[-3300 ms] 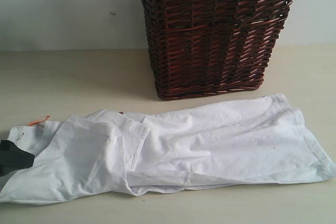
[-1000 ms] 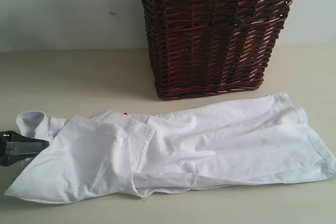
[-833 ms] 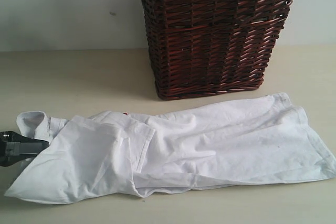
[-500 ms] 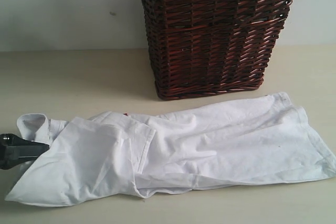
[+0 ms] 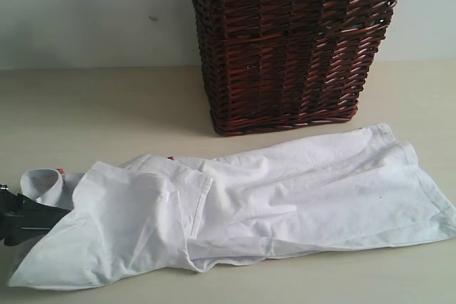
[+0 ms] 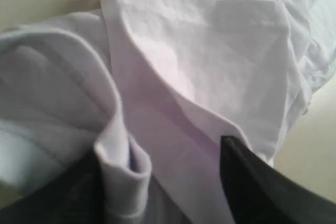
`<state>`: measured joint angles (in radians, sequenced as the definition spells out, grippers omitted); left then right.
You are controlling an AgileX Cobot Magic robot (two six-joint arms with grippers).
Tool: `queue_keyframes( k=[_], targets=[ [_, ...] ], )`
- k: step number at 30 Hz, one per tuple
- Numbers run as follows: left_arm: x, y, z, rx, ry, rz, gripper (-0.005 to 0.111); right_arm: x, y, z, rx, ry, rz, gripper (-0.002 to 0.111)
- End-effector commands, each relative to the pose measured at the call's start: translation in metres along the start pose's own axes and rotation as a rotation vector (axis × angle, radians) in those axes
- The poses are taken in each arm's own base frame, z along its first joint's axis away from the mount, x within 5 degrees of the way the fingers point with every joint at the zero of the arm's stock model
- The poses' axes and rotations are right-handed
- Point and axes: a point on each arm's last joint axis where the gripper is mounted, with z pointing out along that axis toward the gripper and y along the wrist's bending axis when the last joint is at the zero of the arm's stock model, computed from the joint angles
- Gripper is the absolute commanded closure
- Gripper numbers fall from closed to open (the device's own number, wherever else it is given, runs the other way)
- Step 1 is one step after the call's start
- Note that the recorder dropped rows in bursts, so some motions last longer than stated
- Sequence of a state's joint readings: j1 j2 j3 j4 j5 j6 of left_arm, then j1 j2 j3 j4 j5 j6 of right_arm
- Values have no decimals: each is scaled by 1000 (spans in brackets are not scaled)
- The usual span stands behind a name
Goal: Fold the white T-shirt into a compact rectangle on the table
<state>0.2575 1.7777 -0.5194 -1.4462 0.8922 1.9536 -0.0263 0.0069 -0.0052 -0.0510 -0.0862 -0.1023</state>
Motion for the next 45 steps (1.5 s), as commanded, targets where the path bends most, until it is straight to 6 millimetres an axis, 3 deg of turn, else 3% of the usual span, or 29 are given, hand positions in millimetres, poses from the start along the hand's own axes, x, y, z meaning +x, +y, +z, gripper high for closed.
queue_keyframes(
  k=[1, 9, 16, 26, 35, 40, 45],
  targets=[
    [1, -1, 0, 10, 1, 2, 34, 1, 0, -1, 6, -8, 1, 108],
    [2, -1, 0, 9, 4, -6, 31, 1, 0, -1, 6, -8, 1, 108],
    [-10, 7, -1, -57, -133, -259, 31, 1, 0, -1, 6, -8, 1, 108],
    [-4, 10, 3, -62, -99, -293, 31, 1, 0, -1, 6, -8, 1, 108],
    [-1, 40, -6, -389, -21, -294, 31, 1, 0, -1, 6, -8, 1, 108],
    [-8, 38, -6, -364, -47, -278, 31, 1, 0, -1, 6, -8, 1, 108],
    [-35, 21, -14, -213, -168, -199, 31, 1, 0, -1, 6, -8, 1, 108]
  ],
)
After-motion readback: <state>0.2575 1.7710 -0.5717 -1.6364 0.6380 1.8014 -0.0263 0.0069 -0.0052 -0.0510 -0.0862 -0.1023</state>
